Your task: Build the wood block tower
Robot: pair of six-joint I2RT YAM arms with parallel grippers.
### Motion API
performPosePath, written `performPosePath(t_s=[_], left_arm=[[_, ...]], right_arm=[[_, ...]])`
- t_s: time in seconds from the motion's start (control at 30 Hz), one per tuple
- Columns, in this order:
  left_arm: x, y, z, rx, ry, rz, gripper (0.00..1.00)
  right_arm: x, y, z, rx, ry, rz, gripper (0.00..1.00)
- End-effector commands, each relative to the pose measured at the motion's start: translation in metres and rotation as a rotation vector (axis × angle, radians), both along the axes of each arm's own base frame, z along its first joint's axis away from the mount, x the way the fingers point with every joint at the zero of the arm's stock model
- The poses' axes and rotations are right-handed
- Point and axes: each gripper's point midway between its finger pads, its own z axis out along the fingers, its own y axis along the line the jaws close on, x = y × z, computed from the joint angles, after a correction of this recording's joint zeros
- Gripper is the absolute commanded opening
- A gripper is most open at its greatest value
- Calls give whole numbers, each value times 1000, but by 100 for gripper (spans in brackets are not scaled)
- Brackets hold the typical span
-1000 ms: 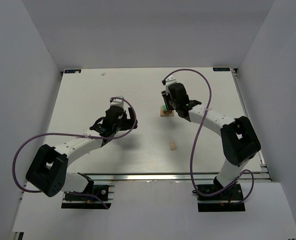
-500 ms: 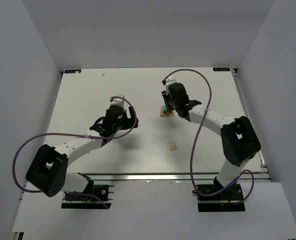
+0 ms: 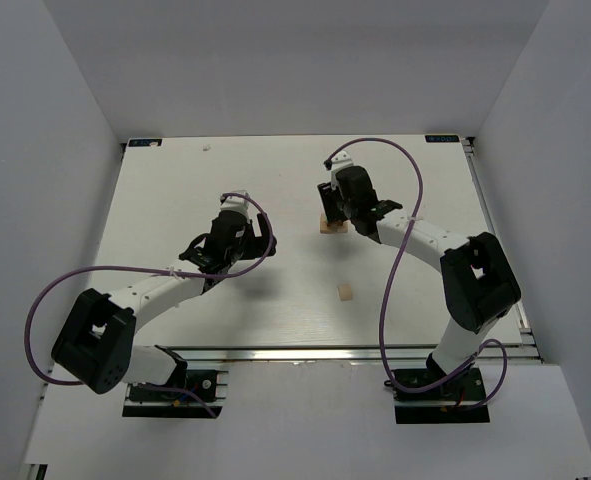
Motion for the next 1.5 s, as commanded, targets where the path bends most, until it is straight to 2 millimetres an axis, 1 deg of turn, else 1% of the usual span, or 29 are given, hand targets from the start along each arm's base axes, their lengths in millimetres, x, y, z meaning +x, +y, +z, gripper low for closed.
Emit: performPosePath(t_s=[0.0,0.13,0.17,0.2,0.33,0.37,0.43,0.47,0.53,0.57,0.6,0.63,0.67,0.7,0.73,0.77,0.8,0.83,0.87,0.9,0.93,1.03,1.07,1.13,1.23,1.27,1.37,1.43,1.47], left_arm=[[2,-2,12,-26,-28,-5,98],[3,-3,14,-30,-31,-8,98],[3,-3,14,-28,-30,-9,98],[3,-2,15,-26,-31,-6,98],[3,-1,22,-32,-45,-2,98],[3,-1,23,-33,-48,-1,98],[3,1,25,-33,-56,9,98],[-2,4,22,-22,-37,13,98],[-3,10,19,-17,-28,40,98],[-5,10,21,-31,-24,53,98],[-6,11,19,-36,-17,56,98],[-7,10,19,-45,-17,59,98],[-9,9,18,-54,-13,55,98],[-11,10,16,-54,-6,55,98],[-12,10,15,-55,-4,54,98],[-13,10,14,-55,-2,50,98],[-15,11,12,-56,1,46,98],[-15,10,13,-57,-3,42,98],[-16,10,13,-58,-3,38,98],[-17,8,12,-61,1,25,98],[-18,7,10,-57,10,21,98],[-20,8,6,-55,17,20,98],[-20,8,5,-55,18,19,98],[-20,8,4,-57,17,18,98],[-20,6,6,-61,17,9,98],[-20,6,5,-62,17,8,98],[-20,6,3,-60,18,7,98],[-20,6,3,-58,20,8,98],[-20,7,2,-53,20,9,98]], right_arm=[[9,10,34,63,-67,-5,63],[9,10,39,65,-79,-7,71],[10,9,44,70,-88,-10,87],[10,9,47,72,-93,-10,89],[8,9,68,92,-122,-1,89],[4,8,77,103,-133,5,89],[-4,3,83,106,-130,9,89],[-13,-2,93,117,-142,10,89],[-24,-10,99,118,-140,-4,89],[-32,-20,112,128,-161,-28,89],[-43,-29,98,111,-114,-46,89],[-52,-35,96,115,-102,-55,89],[-63,-39,104,138,-107,-53,89],[-78,-46,85,126,-47,-56,89],[-87,-47,79,131,-23,-41,89],[-103,-42,82,167,-7,18,89],[-119,-45,60,148,53,50,89],[-134,-36,52,173,98,131,89],[-144,-35,47,182,114,168,89],[-152,-35,37,175,144,184,89],[-170,-35,18,174,227,216,89],[-191,-38,-7,170,324,222,89],[-200,-39,-18,169,361,215,89],[-205,-41,-29,166,387,198,89],[-212,-34,-45,150,417,197,89],[-213,-28,-50,140,421,208,89],[-217,-18,-65,87,452,209,89],[-211,-18,-68,42,434,182,89],[-212,-17,-76,18,449,175,89]])
